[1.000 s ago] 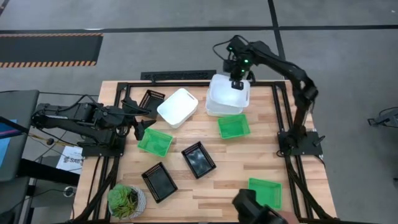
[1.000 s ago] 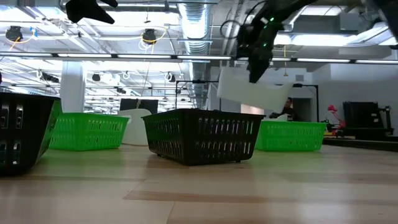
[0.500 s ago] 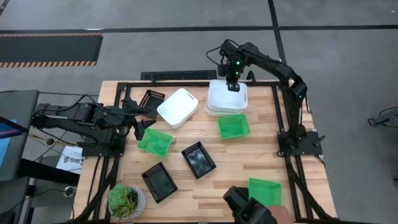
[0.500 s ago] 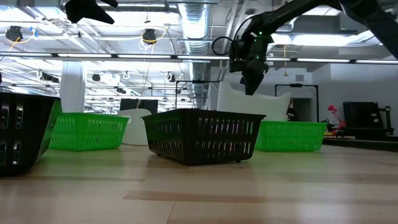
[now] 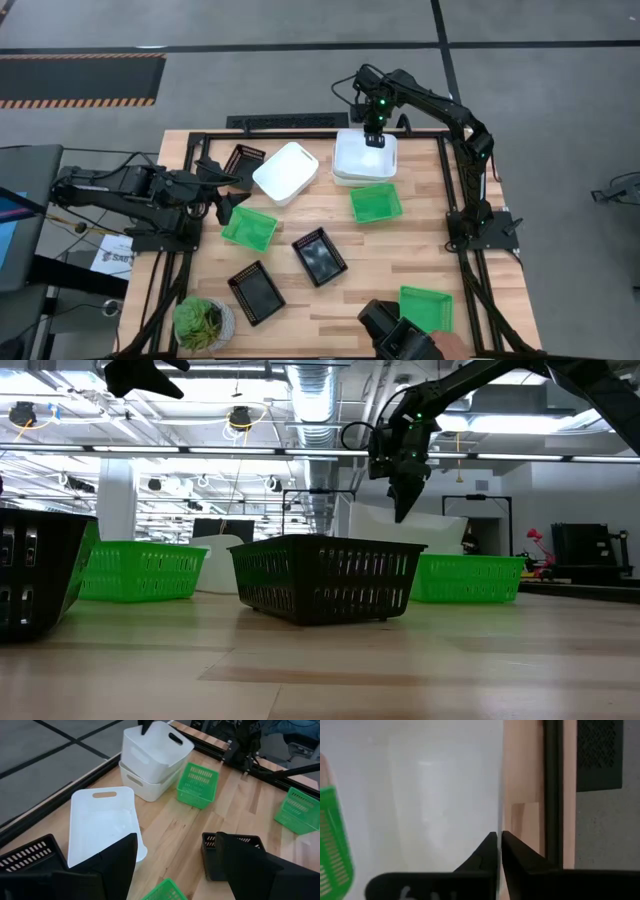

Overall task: Stack baskets by color
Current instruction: Stack the bottom white bin on the top right white bin

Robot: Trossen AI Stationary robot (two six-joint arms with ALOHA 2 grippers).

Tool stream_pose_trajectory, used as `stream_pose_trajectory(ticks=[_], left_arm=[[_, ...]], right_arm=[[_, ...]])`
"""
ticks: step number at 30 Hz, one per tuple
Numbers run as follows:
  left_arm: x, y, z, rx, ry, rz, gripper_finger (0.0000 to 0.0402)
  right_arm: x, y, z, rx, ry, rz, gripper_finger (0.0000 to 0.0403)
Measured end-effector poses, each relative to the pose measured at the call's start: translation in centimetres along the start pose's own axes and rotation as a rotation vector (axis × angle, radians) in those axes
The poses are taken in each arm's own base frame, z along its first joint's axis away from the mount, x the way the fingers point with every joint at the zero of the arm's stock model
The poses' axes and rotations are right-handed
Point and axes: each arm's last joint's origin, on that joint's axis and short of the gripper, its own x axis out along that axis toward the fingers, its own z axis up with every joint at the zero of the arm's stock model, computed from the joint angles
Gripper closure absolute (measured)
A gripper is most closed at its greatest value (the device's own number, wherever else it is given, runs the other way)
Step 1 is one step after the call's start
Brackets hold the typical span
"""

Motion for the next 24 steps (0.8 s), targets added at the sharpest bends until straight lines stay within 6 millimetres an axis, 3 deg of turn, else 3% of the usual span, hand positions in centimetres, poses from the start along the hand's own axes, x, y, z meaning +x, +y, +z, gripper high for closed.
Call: stream_pose_trajectory(ticks=[10, 24], left_arm=[[0.00, -0.03, -0.02, 0.000, 0.007, -0.011, 0.0145], [0.00, -0.03, -0.02, 0.000, 0.007, -0.011, 0.0145]], right_arm=[[0.01, -0.01, 0.08, 0.014, -0.003, -0.007, 0.0333], [-0.01, -0.34, 0.46, -0.003, -0.042, -0.040, 0.0329]])
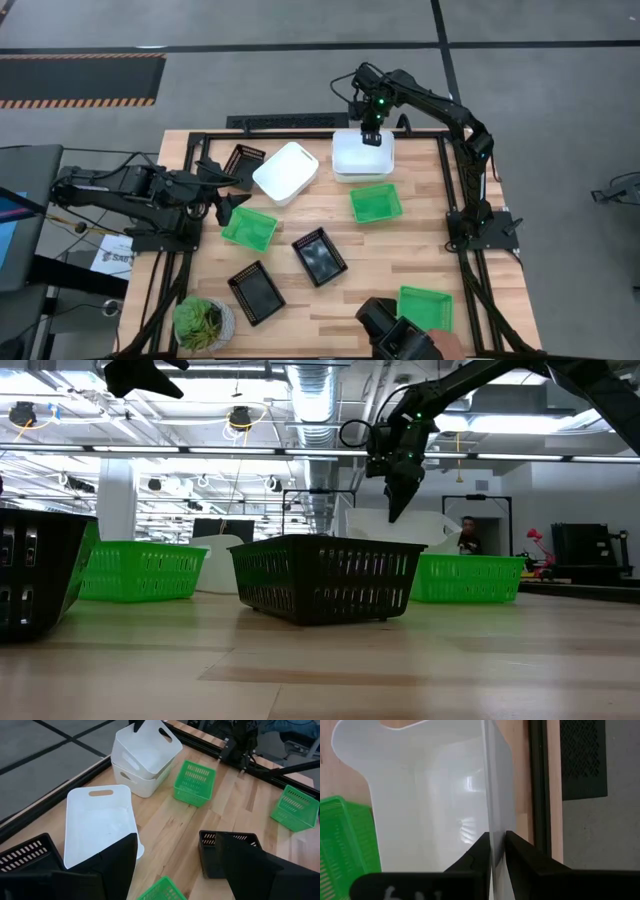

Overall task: Stack baskets by color
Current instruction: Stack the bottom white bin on the top right white bin

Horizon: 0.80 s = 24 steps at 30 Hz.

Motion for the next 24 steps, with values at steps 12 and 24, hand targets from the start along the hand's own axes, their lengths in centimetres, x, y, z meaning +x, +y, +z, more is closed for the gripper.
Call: stream_pose_trajectory(ticks=[12, 24], left_arm=[[0.00, 0.00, 0.00, -0.005, 0.000, 0.000, 0.0145], [0.00, 0.00, 0.00, -0.007, 0.000, 0.001, 0.0145]], right_arm=[[-0.04, 0.00, -0.07, -0.013, 0.015, -0.010, 0.0376], [-0.04, 0.18, -0.23, -0.024, 0.019, 0.022, 0.0398]])
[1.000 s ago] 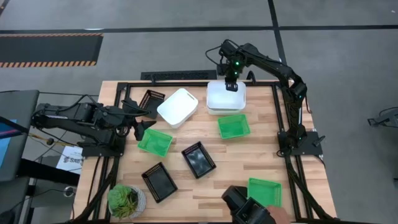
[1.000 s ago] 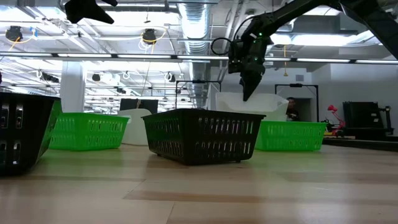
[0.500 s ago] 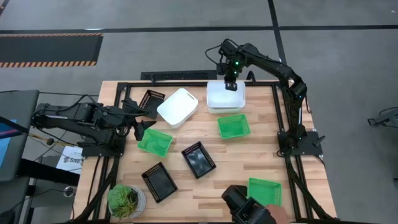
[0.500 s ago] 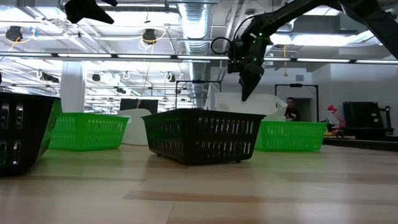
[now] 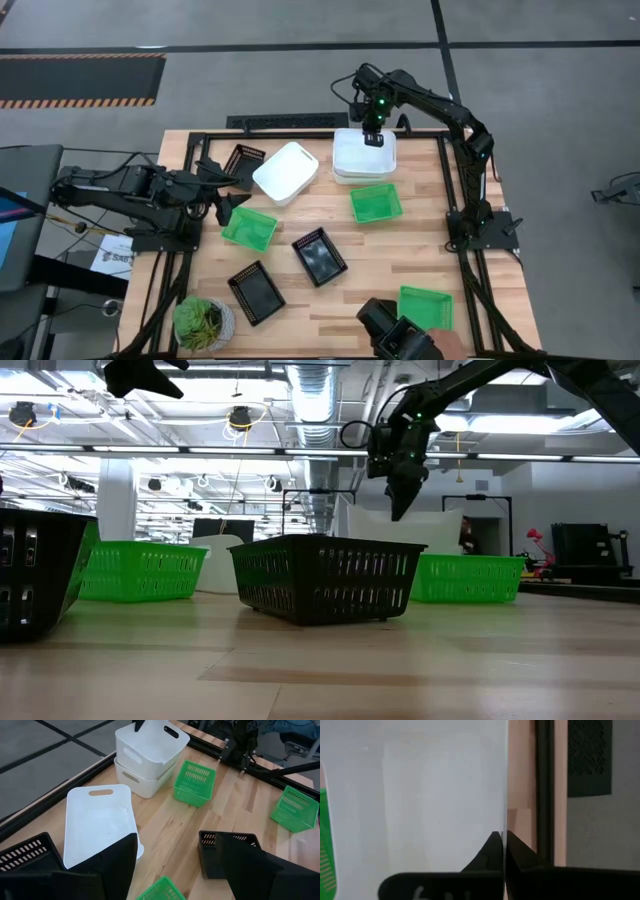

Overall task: Stack baskets by color
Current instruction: Stack the bottom white bin on the top right white bin, then stack the white bin on the white bin

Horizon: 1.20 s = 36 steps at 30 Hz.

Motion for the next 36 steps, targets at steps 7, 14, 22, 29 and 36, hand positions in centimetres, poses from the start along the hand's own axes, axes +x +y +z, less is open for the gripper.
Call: stream_pose_trajectory(ticks=[7, 14, 22, 29, 36], left_arm=[[0.0, 0.0, 0.0, 0.000, 0.000, 0.000, 0.0145], [0.0, 0.0, 0.0, 0.000, 0.000, 0.000, 0.0145], [0.0, 0.0, 0.0, 0.001, 0.001, 0.000, 0.0145], [0.0, 0.0, 0.0, 0.001, 0.000, 0.000, 0.0145], [0.0, 0.0, 0.0, -0.006, 0.000, 0.000, 0.0145]], right_arm=[[0.0, -0.1, 0.1, -0.002, -0.029, 0.010, 0.0367], [0.7, 0.0, -0.1, 0.003, -0.026, 0.017, 0.0346], [2.5, -0.1, -0.8, 0.000, 0.018, -0.008, 0.0311], [2.5, -0.1, -0.5, 0.001, 0.060, -0.087, 0.0259], [-1.8, 0.8, 1.8, 0.071, -0.007, -0.132, 0.0208]])
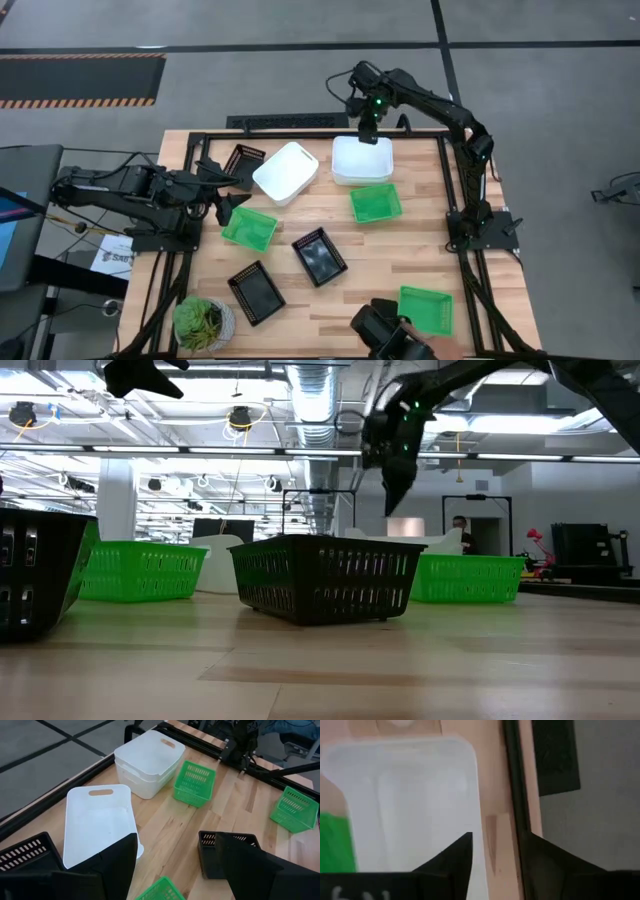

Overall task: Stack baskets by color
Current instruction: Stack the white bin on the white bin

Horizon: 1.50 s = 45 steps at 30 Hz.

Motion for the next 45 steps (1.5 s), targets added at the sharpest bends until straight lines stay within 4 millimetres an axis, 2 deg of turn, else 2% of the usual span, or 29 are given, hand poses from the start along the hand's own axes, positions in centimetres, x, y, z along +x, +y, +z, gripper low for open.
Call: stream_pose_trajectory(ticks=[5, 9, 16, 22, 28, 31, 34, 40, 45], left_arm=[[0.0, -0.1, 0.0, -0.005, 0.014, -0.024, 0.0145], [0.0, -0.1, -0.1, -0.005, 0.024, -0.040, 0.0145], [0.0, -0.1, -0.1, -0.003, 0.026, -0.040, 0.0145], [0.0, -0.1, -0.1, 0.001, 0.032, -0.038, 0.0145], [-0.1, 0.0, -0.1, 0.000, 0.031, -0.041, 0.0145], [-0.7, 0.2, 0.3, -0.002, -0.002, -0.031, 0.0145], [-2.1, 0.5, 1.3, -0.029, -0.065, -0.034, 0.0145], [-4.9, 2.0, 1.6, -0.074, -0.161, -0.034, 0.0145], [-6.1, 3.2, 1.1, -0.109, -0.196, 0.019, 0.0145]], right_arm=[[-2.7, 1.7, 2.2, 0.007, -0.071, -0.016, 0.0192], [-3.6, 4.1, 3.9, -0.022, -0.114, 0.003, 0.0190], [-3.2, 10.5, 7.2, -0.164, -0.184, 0.051, 0.0195], [-4.1, 16.3, 10.2, -0.326, -0.369, 0.051, 0.0193], [-4.6, 20.1, 11.8, -0.438, -0.508, 0.047, 0.0198], [-2.7, 21.0, 12.7, -0.476, -0.536, 0.063, 0.0199], [0.4, 21.4, 13.3, -0.494, -0.513, 0.110, 0.0199], [8.3, 21.2, 13.1, -0.543, -0.339, 0.161, 0.0203], [11.7, 20.4, 12.8, -0.575, -0.277, 0.169, 0.0208]])
